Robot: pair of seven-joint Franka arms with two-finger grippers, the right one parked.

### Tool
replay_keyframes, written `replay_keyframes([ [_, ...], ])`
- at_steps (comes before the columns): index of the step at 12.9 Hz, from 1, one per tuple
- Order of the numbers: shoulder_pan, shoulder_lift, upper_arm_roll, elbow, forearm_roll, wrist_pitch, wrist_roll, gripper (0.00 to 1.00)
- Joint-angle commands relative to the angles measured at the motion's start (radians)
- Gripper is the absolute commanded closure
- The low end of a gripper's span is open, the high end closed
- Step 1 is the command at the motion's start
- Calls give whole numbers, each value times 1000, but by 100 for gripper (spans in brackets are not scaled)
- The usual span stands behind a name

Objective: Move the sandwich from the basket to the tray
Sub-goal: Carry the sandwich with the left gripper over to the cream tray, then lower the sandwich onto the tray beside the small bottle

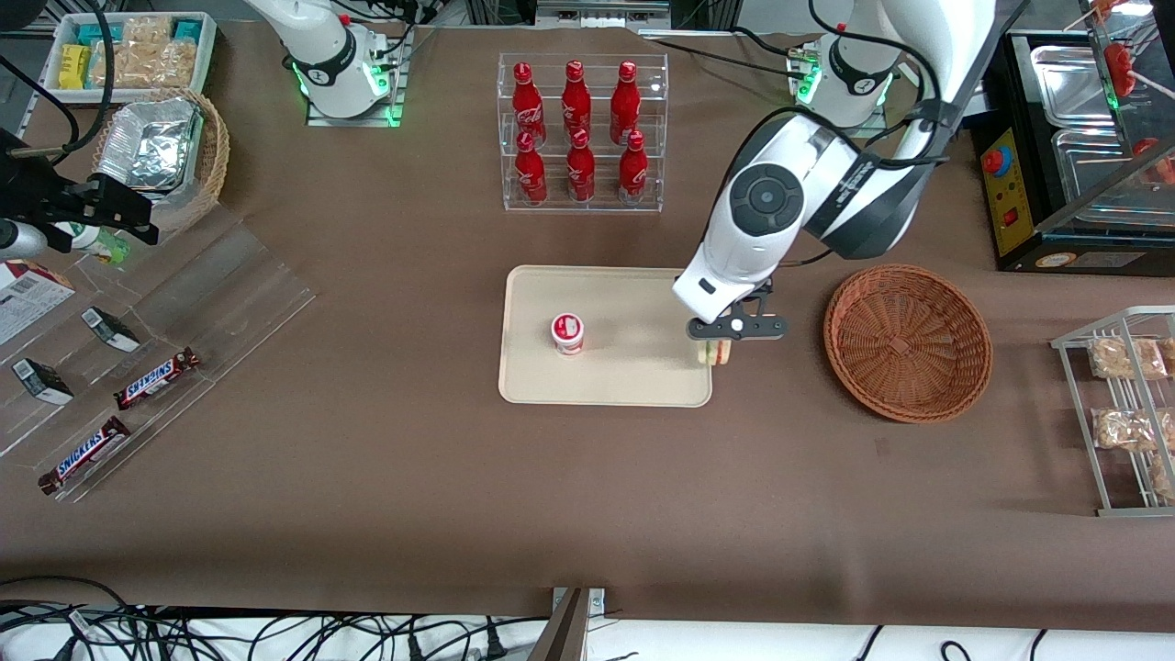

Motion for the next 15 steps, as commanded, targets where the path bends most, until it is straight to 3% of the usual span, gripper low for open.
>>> replay_keyframes([
  [1, -44, 28, 5, 17, 33, 40, -70, 70],
  [7, -113, 113, 3, 13, 189, 151, -260, 70],
  [11, -119, 111, 2, -93, 326, 293, -420, 70],
  [15, -121, 119, 2, -98, 369, 297, -423, 70],
])
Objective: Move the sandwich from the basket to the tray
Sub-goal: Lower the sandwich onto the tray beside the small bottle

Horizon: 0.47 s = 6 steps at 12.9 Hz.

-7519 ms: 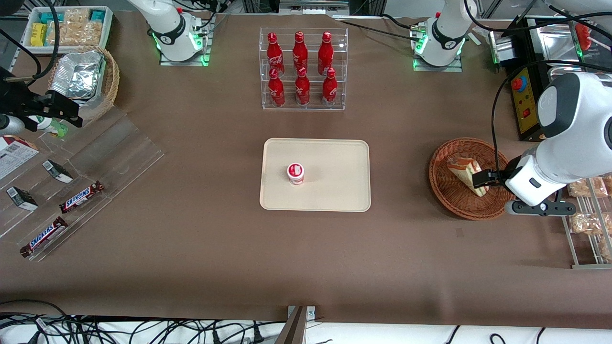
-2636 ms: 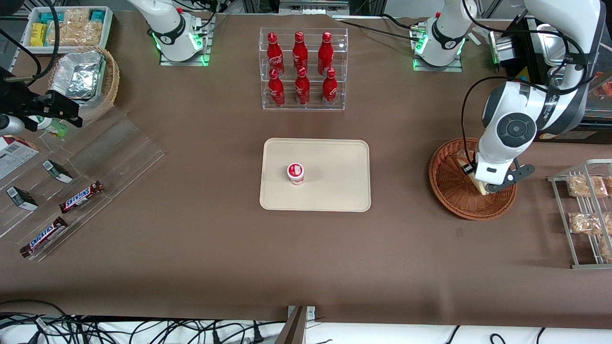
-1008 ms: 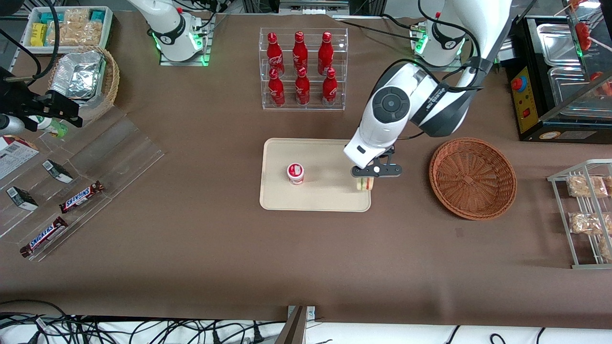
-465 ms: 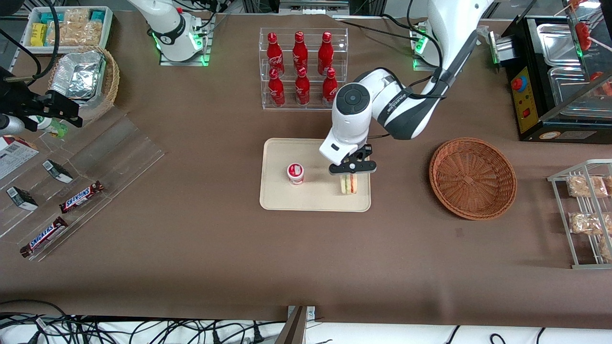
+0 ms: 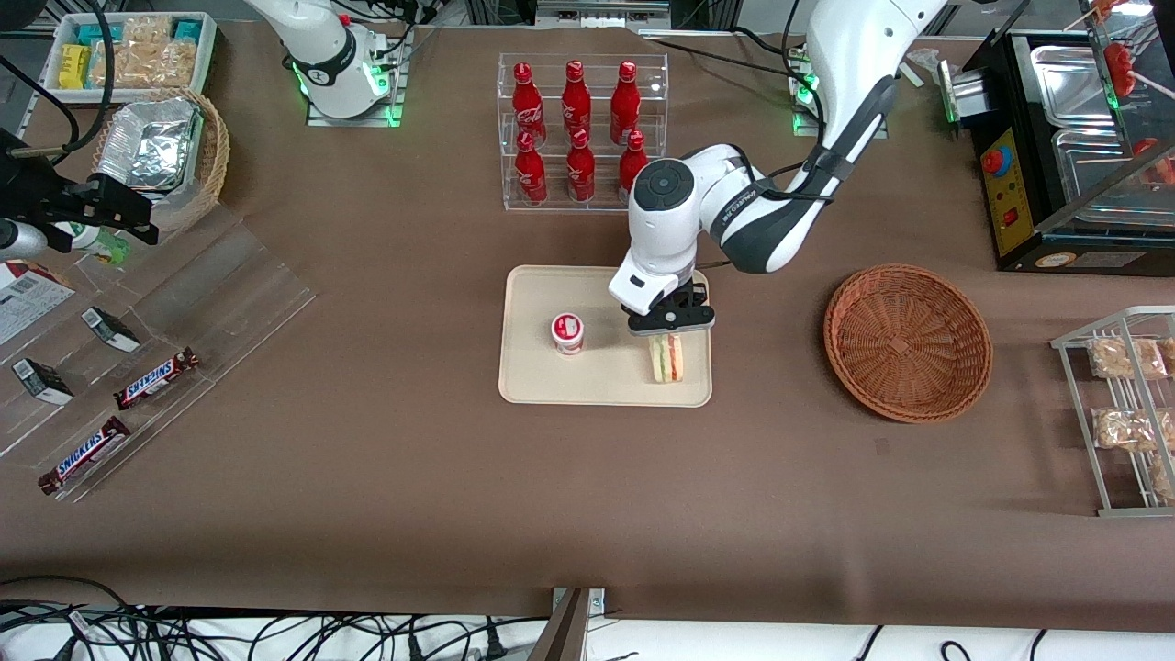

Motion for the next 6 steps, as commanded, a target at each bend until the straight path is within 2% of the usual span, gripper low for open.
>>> replay_keyframes([
  [1, -6, -8, 2, -13, 48, 10, -24, 70],
  [6, -12, 9, 2, -15, 82, 10, -29, 70],
])
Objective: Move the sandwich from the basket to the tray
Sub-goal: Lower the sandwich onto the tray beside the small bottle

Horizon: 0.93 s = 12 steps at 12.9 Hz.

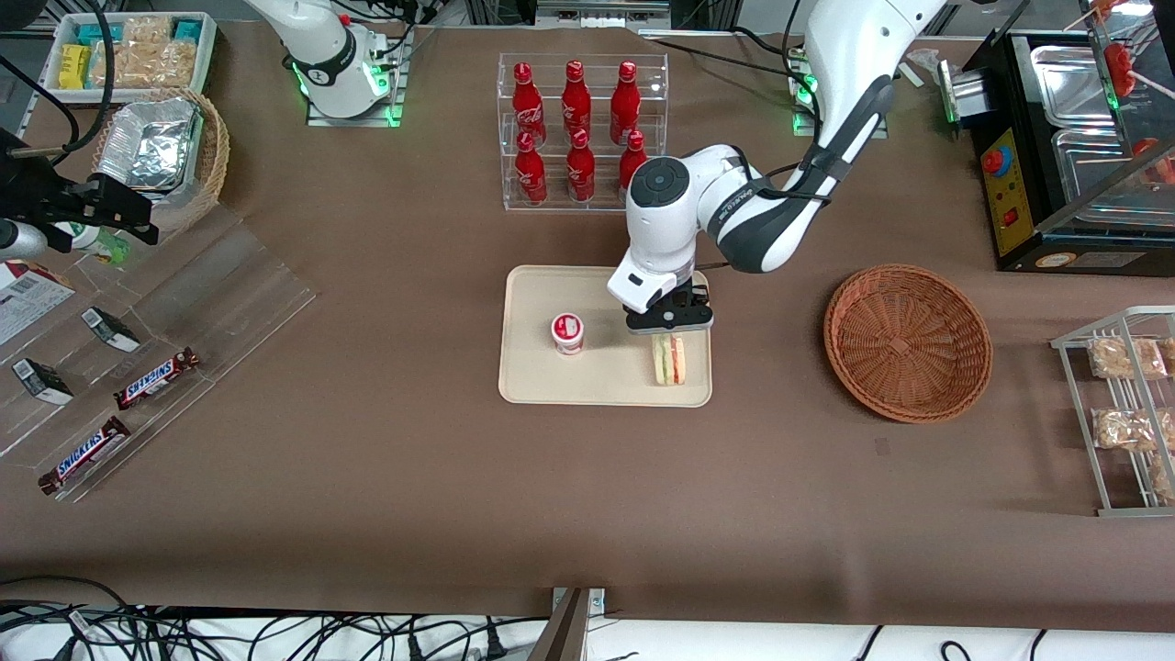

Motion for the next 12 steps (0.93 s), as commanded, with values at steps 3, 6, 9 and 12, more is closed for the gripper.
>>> replay_keyframes([
  [3, -11, 13, 2, -12, 32, 10, -58, 70],
  [6, -11, 14, 0, -13, 32, 10, -60, 69],
  [9, -11, 13, 0, -22, 32, 10, -60, 44],
  [12, -11, 10, 0, -21, 32, -1, -43, 0],
])
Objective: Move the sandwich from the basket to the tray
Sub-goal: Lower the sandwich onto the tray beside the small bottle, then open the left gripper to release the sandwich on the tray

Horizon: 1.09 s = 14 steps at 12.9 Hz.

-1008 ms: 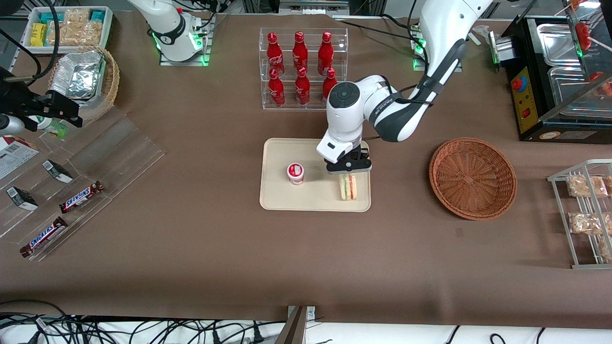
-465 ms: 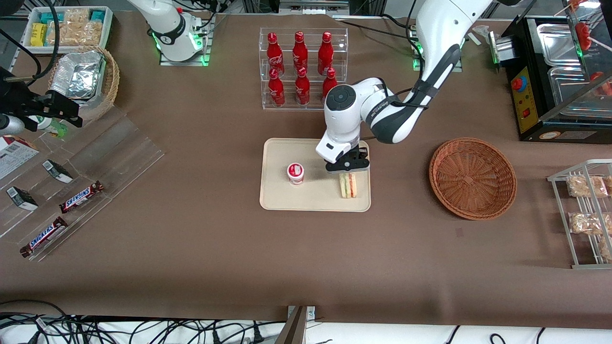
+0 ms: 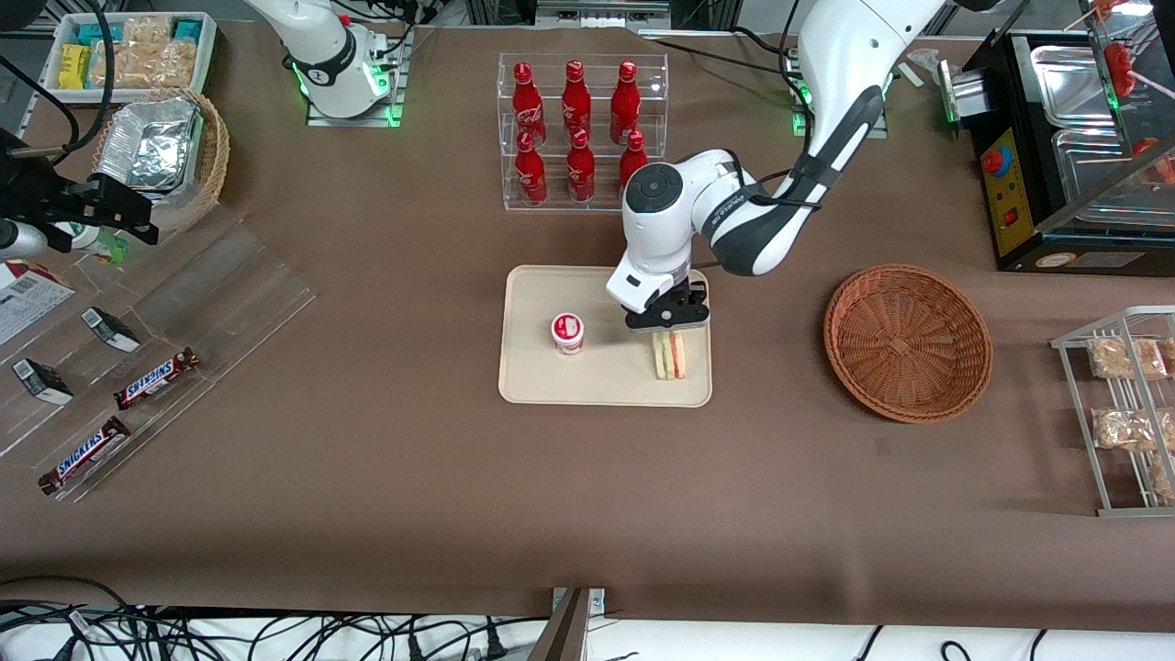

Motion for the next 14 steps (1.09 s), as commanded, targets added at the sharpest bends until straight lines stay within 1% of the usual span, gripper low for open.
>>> replay_keyframes([
  [1, -5, -14, 0, -10, 31, -5, -8, 0],
  [4, -2, -23, -1, -1, 30, -6, -15, 0],
  [6, 9, -57, -3, 2, 13, -14, -17, 0],
  [7, 12, -77, -3, 11, -3, -49, -14, 0],
  [8, 14, -91, -3, 34, -33, -79, -8, 0],
  [12, 46, -111, -3, 135, -87, -227, 43, 0],
  [14, 105, -114, -3, 206, -176, -299, 197, 0],
])
